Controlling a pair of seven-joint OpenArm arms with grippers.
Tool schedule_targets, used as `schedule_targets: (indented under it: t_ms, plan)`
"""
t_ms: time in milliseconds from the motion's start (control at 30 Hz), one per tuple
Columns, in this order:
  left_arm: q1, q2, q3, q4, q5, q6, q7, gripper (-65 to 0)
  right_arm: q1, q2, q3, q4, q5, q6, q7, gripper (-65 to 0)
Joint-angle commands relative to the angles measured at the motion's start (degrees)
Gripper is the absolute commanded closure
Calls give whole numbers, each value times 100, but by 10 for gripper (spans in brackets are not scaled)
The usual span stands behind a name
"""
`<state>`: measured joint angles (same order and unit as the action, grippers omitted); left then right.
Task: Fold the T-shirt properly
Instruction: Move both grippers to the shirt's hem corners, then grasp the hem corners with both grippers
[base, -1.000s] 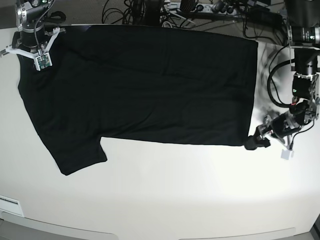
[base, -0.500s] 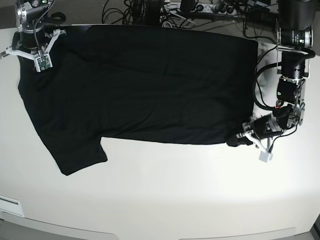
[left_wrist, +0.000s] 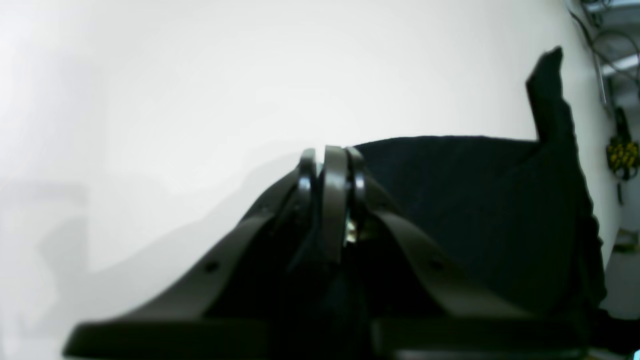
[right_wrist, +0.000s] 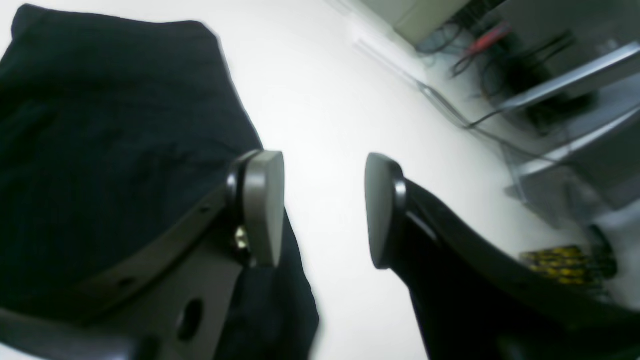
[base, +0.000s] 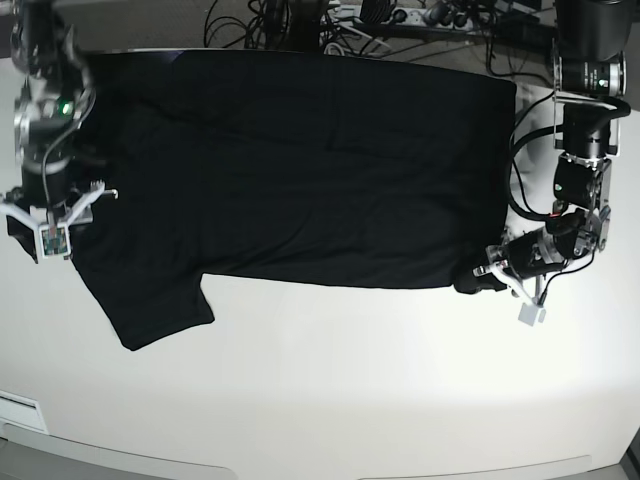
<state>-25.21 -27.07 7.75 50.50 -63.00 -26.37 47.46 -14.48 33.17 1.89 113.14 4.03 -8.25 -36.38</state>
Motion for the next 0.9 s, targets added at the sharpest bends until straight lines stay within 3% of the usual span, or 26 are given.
schedule_targets:
  t_ms: [0, 133, 300, 367, 667, 867]
  plan:
    - [-31, -85, 7, -11, 455, 190, 234, 0, 372, 116, 52, -232, 168, 72, 144, -287]
    - [-37, -87, 7, -11, 584, 190, 234, 0, 1534, 116, 52, -1519, 1231, 723, -13, -287]
    - [-35, -85, 7, -11, 581, 190, 234, 0, 2824, 116, 52, -3034, 2417, 1224, -278, -287]
    - [-35, -85, 7, -11, 584, 190, 234, 0, 3279, 114, 52, -3766, 2885, 1572, -387, -288]
    - [-35, -85, 7, -11, 579, 188, 232, 0, 4793, 114, 52, -6913, 3974, 2776, -481, -288]
    - [-37, -85, 7, -11, 579, 188, 227, 0, 4986, 81, 52, -7742, 4623, 3318, -610, -288]
